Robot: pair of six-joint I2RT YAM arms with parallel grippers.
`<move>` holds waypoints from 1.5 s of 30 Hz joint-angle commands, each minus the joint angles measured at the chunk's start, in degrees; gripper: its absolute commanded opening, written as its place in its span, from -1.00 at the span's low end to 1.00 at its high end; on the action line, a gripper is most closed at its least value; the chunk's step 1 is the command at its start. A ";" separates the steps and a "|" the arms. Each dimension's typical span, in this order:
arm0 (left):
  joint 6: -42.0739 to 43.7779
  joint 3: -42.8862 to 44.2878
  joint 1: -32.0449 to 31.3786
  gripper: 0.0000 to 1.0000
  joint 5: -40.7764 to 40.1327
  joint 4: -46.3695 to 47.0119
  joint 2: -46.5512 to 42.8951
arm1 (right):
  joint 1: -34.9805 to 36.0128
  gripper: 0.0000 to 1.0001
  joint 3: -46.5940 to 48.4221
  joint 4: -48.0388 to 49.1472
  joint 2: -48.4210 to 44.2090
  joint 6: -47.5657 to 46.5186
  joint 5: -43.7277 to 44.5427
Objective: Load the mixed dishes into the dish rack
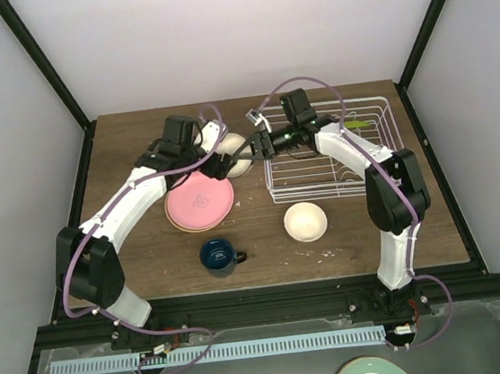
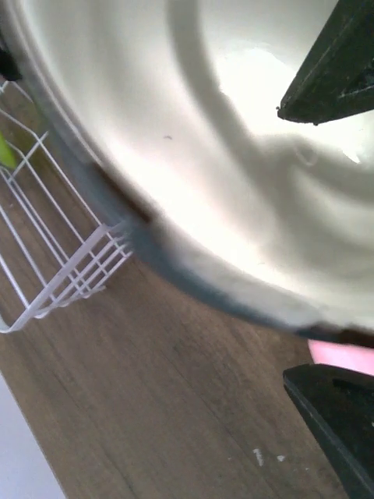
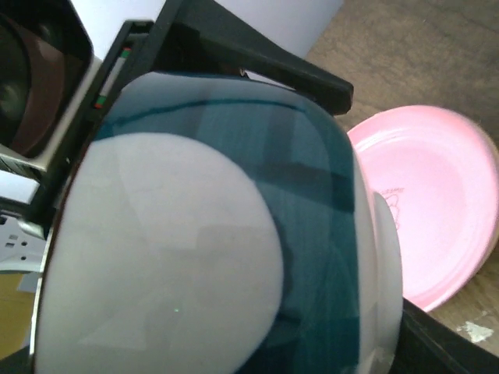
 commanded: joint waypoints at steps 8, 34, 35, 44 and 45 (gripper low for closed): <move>-0.43 1.42 3.08 0.99 1.66 -1.49 -4.23 | -0.16 -0.14 10.92 -14.46 1.67 -12.68 11.47; -4.41 2.96 16.14 1.00 6.37 -1.12 -9.00 | 1.79 -0.22 20.01 -29.64 -2.88 -24.88 89.98; -4.42 2.74 16.14 0.99 6.34 -1.16 -9.00 | 1.87 -0.22 18.67 -28.92 -2.74 -25.59 92.21; -5.00 1.44 16.16 1.00 6.76 -0.69 -8.91 | 2.82 -0.22 14.73 -22.38 3.37 -29.78 106.88; -5.01 1.39 16.14 0.99 6.72 -0.68 -8.91 | 3.19 -0.22 14.60 -21.12 4.18 -30.61 108.01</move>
